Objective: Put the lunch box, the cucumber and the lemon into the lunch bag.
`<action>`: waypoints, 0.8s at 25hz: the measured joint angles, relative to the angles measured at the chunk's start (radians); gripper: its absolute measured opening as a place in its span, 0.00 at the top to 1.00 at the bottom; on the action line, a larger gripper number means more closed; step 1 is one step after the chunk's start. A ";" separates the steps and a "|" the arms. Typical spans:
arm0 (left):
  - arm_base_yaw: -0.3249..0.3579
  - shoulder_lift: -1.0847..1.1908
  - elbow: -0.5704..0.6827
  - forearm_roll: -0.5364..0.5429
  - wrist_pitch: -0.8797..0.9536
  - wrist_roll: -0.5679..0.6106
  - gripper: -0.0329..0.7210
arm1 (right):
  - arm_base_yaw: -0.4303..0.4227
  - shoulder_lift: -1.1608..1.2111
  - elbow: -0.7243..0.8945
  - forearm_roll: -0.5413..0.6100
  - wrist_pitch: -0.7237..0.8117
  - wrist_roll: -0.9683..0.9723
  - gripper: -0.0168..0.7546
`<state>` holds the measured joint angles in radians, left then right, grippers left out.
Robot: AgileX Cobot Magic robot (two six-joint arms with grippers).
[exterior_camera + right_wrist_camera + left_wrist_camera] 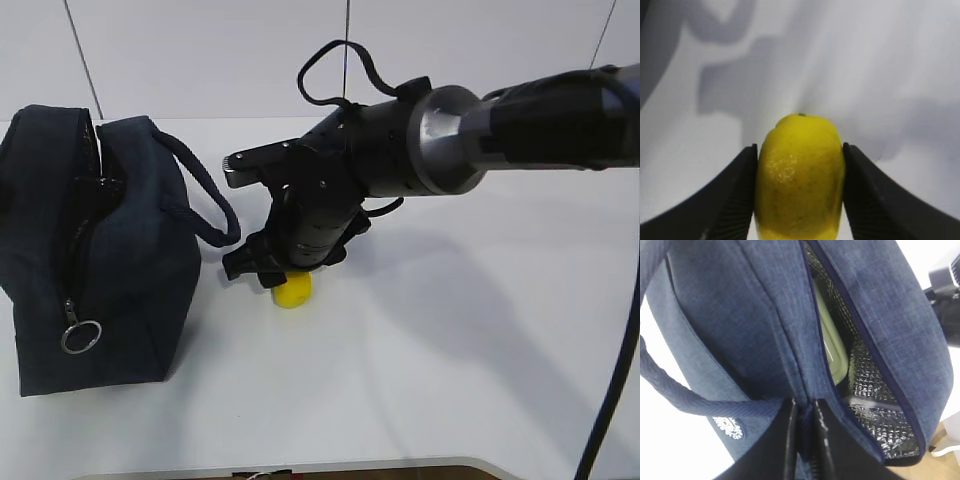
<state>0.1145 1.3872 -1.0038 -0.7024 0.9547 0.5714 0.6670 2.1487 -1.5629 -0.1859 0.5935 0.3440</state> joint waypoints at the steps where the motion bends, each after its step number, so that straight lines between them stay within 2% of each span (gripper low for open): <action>1: 0.000 0.000 0.000 -0.002 0.000 0.000 0.94 | 0.000 0.000 0.000 0.000 0.000 0.000 0.45; 5: 0.000 0.000 0.000 -0.004 0.000 0.000 0.94 | 0.000 0.000 -0.007 0.000 0.022 0.002 0.47; 15: 0.000 0.000 0.000 -0.008 -0.002 0.000 0.94 | -0.002 0.000 -0.152 -0.066 0.279 0.002 0.47; 20: 0.000 0.000 0.000 -0.011 -0.002 0.000 0.94 | -0.002 -0.025 -0.174 -0.086 0.334 0.002 0.47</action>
<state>0.1145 1.3872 -1.0038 -0.7138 0.9529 0.5714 0.6652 2.1232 -1.7365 -0.2719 0.9272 0.3463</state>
